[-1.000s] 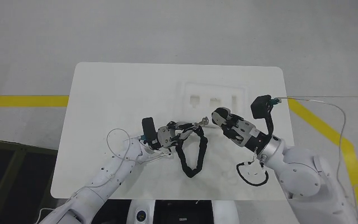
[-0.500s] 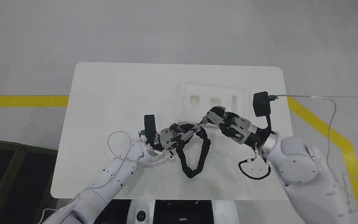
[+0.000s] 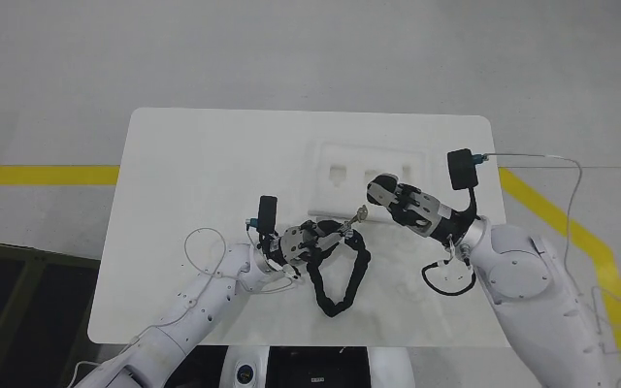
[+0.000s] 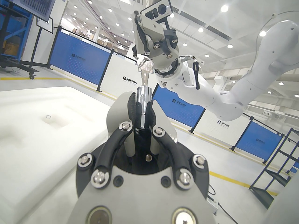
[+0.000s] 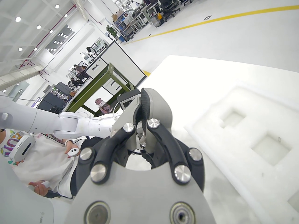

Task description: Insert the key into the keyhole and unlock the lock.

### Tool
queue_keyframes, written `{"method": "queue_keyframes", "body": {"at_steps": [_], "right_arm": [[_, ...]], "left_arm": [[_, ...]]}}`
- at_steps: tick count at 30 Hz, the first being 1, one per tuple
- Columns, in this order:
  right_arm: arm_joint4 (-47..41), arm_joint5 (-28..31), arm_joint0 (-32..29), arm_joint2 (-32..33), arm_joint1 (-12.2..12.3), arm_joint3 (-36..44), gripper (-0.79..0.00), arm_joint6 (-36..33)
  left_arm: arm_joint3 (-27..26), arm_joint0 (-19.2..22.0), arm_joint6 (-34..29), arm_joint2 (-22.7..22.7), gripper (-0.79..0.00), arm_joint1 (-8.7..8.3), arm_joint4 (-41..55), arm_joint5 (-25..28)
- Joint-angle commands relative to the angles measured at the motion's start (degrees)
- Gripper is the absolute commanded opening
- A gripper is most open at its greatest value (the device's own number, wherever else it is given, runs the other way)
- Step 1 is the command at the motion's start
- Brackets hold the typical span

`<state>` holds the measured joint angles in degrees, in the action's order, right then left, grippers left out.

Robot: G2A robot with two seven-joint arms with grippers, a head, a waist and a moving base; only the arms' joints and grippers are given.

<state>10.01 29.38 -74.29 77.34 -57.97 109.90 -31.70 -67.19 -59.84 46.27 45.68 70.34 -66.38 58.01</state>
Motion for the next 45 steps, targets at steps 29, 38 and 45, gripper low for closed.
{"method": "queue_keyframes", "body": {"at_steps": [29,38,45], "right_arm": [[4.33,-2.18,0.13,0.53,0.4,2.93,-0.785,-4.39],[4.09,-2.42,0.57,0.27,0.46,3.14,-0.785,-5.51],[3.75,-1.38,0.58,-1.32,0.44,2.39,-0.785,-6.87]], "left_arm": [[0.03,-0.41,0.01,1.27,-0.785,0.57,-0.56,-0.01],[0.05,-0.5,0.01,1.38,-0.785,0.67,-0.91,-0.01],[-0.01,-0.51,0.01,1.49,-0.785,0.72,-1.06,-0.01]]}}
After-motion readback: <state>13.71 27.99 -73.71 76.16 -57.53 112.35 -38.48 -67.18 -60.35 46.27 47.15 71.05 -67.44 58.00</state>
